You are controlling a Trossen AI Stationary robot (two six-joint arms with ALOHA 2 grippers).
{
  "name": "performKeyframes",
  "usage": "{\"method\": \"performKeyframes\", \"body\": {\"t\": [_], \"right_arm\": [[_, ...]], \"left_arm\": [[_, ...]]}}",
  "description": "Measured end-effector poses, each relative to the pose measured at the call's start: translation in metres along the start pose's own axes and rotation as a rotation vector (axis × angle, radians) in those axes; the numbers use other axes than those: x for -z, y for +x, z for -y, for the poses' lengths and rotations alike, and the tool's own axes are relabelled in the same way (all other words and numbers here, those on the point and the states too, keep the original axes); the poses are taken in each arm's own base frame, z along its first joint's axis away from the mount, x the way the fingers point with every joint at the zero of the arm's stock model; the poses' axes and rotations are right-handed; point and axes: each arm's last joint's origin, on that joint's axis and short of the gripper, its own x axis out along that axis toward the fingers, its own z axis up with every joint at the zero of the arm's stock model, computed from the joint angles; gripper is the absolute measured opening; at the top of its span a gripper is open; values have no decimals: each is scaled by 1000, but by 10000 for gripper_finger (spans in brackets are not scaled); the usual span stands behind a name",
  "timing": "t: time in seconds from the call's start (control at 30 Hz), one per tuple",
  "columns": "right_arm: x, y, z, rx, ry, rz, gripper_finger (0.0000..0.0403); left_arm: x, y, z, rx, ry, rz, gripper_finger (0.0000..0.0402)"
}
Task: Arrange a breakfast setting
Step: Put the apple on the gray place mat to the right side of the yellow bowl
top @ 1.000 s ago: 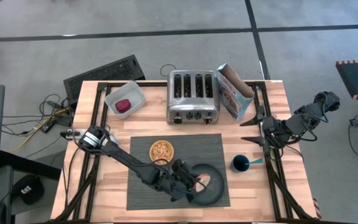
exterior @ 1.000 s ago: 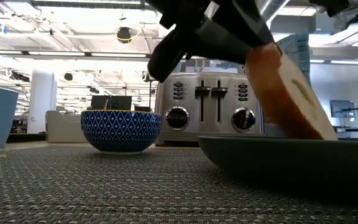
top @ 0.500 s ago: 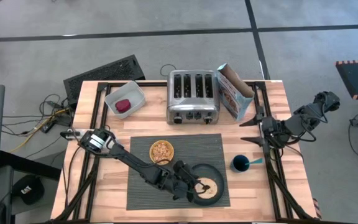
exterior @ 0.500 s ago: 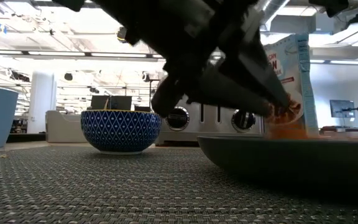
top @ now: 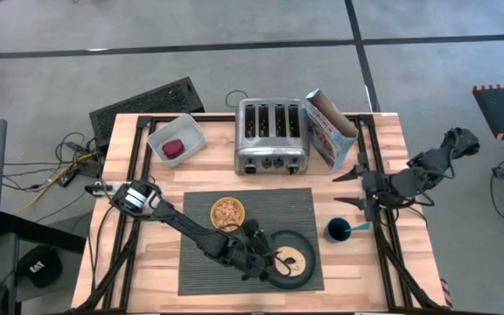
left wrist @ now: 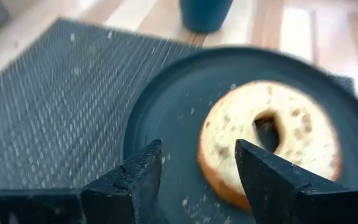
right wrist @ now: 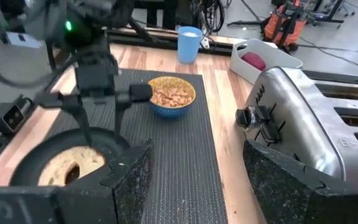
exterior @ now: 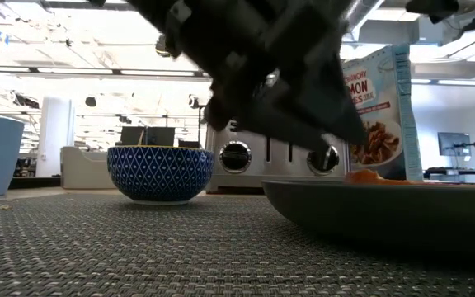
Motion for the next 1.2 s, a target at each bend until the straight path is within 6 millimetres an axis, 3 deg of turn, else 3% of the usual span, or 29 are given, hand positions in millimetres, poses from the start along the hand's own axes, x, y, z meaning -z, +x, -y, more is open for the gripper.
{"method": "performKeyframes", "body": {"t": [0.23, 0.4, 0.73, 1.0, 1.2], "right_arm": [[0, 9, -6, 1, -26, -30, 276], [-11, 1, -4, -51, 47, -26, 276], [-40, -3, -7, -42, 151, -149, 276], [-62, -2, -12, -18, 274, -271, 276], [-57, -2, -20, -11, 438, -404, 276]], "left_arm": [[-26, -30, 1, 6, 98, 45, 188], [-35, -50, 2, -27, 171, 90, 188], [-18, -60, -4, -11, 241, 54, 178], [-13, -101, -27, 38, 195, 147, 176], [-2, -120, -45, 71, 144, 205, 176]]}}
